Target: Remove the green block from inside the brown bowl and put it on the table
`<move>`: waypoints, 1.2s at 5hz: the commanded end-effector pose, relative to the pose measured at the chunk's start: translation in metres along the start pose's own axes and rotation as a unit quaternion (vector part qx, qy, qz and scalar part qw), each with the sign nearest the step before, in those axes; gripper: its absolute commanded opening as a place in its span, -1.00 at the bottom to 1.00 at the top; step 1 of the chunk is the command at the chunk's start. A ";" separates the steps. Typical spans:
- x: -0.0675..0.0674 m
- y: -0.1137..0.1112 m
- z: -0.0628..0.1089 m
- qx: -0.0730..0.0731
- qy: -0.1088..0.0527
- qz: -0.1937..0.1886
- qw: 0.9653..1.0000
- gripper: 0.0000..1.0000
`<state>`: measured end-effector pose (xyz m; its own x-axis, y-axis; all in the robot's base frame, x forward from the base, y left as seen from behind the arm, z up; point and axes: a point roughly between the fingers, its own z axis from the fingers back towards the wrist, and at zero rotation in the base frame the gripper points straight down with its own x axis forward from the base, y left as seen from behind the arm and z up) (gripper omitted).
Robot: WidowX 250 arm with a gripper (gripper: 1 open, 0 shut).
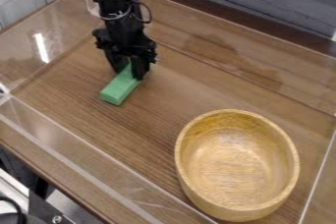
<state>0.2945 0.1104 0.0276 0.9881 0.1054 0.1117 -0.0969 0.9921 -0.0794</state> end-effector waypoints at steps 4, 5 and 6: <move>0.011 -0.004 0.009 -0.005 -0.003 -0.001 1.000 -1.00; 0.012 -0.007 0.010 -0.008 0.001 -0.002 1.000 1.00; 0.014 -0.010 0.012 -0.011 0.005 -0.002 1.000 1.00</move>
<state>0.2975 0.1009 0.0271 0.9931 0.1062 0.0497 -0.0999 0.9883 -0.1148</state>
